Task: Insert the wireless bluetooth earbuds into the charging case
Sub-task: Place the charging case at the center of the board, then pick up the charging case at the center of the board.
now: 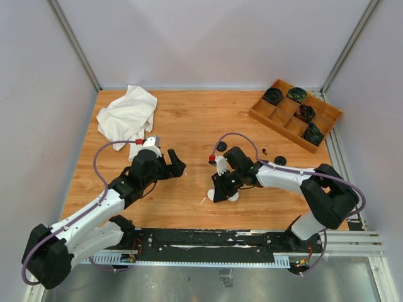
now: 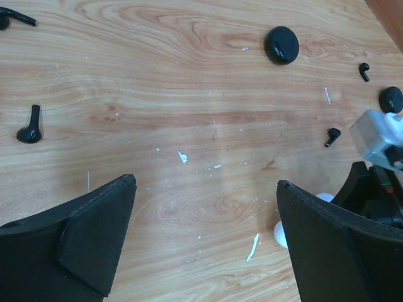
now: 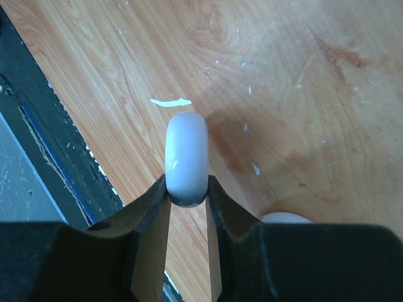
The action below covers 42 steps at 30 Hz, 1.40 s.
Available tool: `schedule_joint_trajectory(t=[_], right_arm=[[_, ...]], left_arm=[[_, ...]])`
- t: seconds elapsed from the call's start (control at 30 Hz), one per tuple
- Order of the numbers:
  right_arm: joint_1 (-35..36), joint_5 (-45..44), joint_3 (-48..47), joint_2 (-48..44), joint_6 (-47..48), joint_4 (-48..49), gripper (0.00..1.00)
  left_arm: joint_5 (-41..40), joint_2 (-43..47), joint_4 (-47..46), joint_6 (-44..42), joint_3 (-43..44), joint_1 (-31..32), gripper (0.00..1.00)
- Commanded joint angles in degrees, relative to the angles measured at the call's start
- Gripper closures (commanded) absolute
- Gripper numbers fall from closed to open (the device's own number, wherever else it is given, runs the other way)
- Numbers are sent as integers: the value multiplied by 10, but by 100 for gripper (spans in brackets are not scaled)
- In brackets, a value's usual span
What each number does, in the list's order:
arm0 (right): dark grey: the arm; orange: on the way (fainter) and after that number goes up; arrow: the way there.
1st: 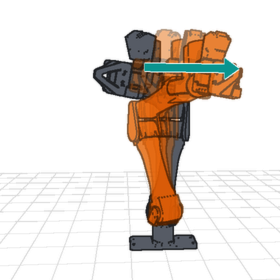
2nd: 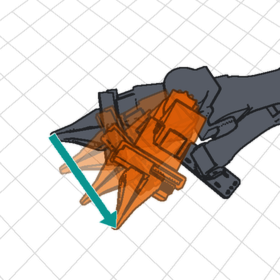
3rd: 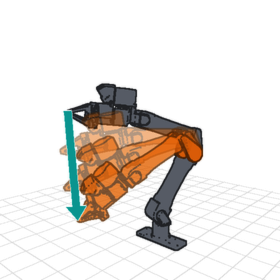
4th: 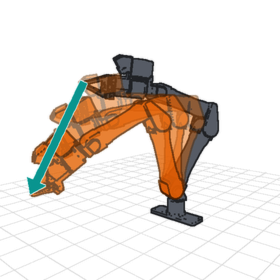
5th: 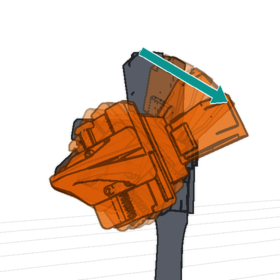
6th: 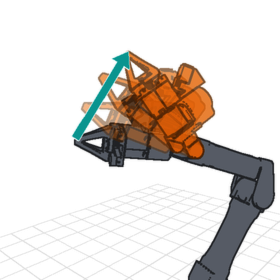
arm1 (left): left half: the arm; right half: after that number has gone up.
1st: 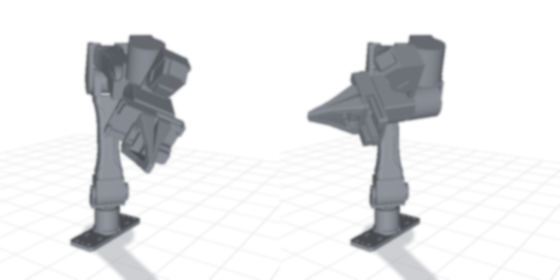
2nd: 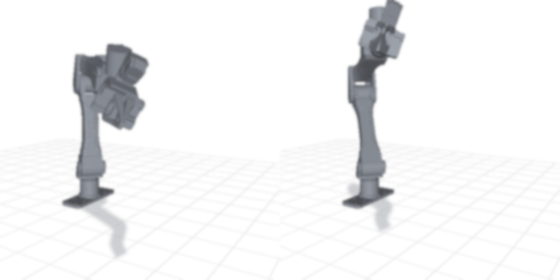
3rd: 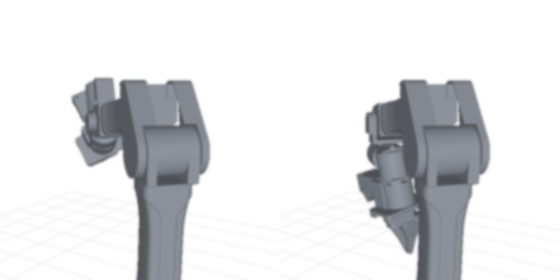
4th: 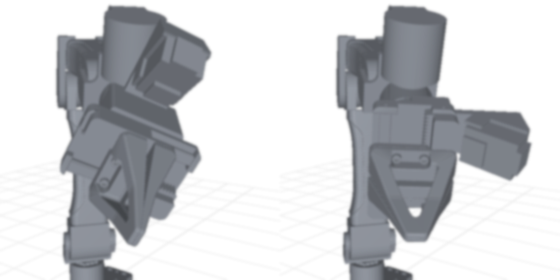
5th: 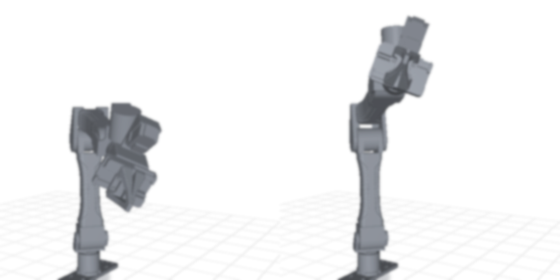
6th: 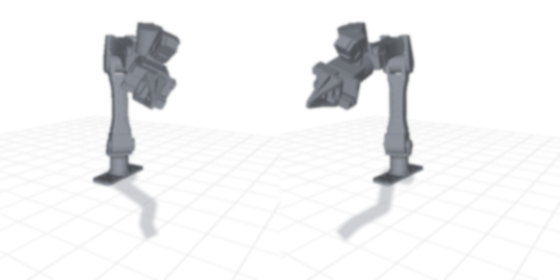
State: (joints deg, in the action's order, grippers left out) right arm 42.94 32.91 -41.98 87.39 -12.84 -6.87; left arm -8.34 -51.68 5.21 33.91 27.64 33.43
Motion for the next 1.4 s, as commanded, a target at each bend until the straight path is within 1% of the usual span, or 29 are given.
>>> schedule_joint_trajectory(t=[0.0,0.13,0.23,0.4,0.5,0.6,0.7,0.83,0.93,1.0,1.2,1.37], right_arm=[[11,-2,-19,19,17,-60,74],[16,-16,-22,23,22,-91,68],[22,-31,-26,16,26,-102,60],[23,-63,-46,-12,40,-126,49],[22,-93,-64,-36,51,-145,44],[23,-146,-81,-64,62,-153,38],[22,-229,-91,-80,71,-140,31],[15,-310,-107,-77,80,-116,23],[5,-342,-118,-67,78,-85,19],[-5,-357,-125,-59,74,-62,17],[-21,-382,-150,-11,56,9,16],[-38,-398,-168,44,37,54,18]], left_arm=[[-5,15,-23,7,-10,-7,1],[7,12,-33,7,-13,-7,1],[9,7,-36,7,-11,-7,1],[16,1,-35,5,-8,-8,1],[12,5,-33,5,-8,-8,1],[9,13,-33,6,-10,-10,1],[7,22,-35,8,-12,-12,1],[12,29,-35,11,-16,-18,1],[16,31,-35,11,-20,-21,1],[21,32,-36,12,-21,-24,1],[33,29,-48,14,-26,-26,1],[50,25,-58,14,-30,-28,1]])
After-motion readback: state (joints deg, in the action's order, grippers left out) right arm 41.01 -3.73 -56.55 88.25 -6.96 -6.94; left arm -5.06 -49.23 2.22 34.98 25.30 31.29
